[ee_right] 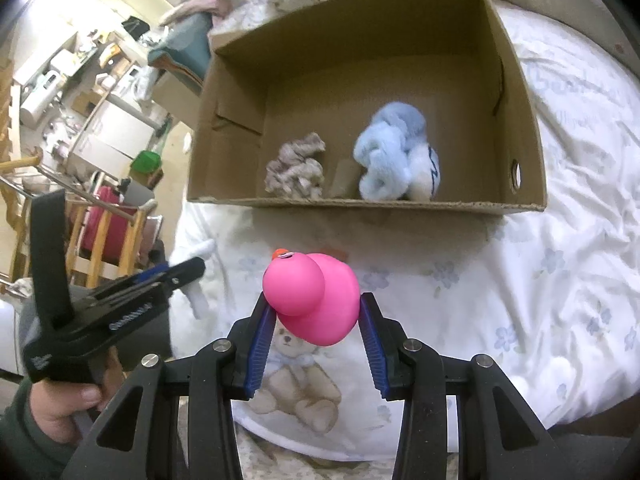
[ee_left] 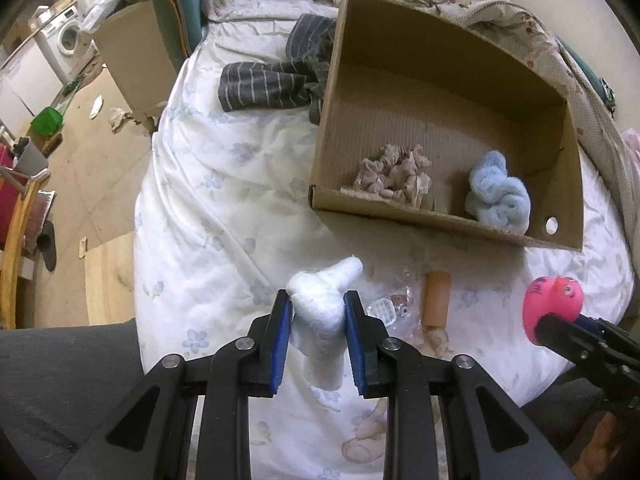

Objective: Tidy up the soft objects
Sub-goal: 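Carry the white bunny and pink duck over the box with both grippers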

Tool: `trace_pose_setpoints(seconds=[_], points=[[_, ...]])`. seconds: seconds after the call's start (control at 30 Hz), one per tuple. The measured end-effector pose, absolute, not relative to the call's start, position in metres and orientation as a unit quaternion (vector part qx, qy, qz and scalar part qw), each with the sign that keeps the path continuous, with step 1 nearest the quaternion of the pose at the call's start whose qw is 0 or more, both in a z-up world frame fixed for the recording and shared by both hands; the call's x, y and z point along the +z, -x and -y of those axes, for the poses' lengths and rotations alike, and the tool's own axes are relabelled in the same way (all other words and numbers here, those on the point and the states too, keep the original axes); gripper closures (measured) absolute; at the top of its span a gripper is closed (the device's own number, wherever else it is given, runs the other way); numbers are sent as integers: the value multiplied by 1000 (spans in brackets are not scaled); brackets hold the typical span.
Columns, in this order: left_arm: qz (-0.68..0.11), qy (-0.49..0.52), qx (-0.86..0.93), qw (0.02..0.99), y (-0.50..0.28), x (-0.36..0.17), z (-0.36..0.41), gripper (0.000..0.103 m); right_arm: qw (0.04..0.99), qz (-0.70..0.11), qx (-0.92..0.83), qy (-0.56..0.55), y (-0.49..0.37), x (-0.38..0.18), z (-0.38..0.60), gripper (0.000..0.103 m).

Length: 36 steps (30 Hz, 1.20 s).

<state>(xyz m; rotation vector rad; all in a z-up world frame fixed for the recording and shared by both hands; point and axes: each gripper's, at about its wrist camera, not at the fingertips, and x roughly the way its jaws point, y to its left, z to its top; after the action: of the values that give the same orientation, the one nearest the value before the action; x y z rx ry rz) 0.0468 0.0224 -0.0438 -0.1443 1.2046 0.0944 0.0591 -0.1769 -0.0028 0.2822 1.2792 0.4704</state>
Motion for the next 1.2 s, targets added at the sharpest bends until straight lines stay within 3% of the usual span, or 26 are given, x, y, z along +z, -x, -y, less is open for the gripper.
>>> trace_pose_setpoints(seconds=[0.7,0.93,1.2], points=[[-480,62,-1,875,-93,77,-23,79,834,-486,209,-160,-104,94,215,59],[-480,55,-10,875,-118,74,-19,79,847,-473,199,-142,-131,100,222,59],[-495,31,-21,868,-139,44,-2,79,835,-497,175,-160,-147,57,229,59]])
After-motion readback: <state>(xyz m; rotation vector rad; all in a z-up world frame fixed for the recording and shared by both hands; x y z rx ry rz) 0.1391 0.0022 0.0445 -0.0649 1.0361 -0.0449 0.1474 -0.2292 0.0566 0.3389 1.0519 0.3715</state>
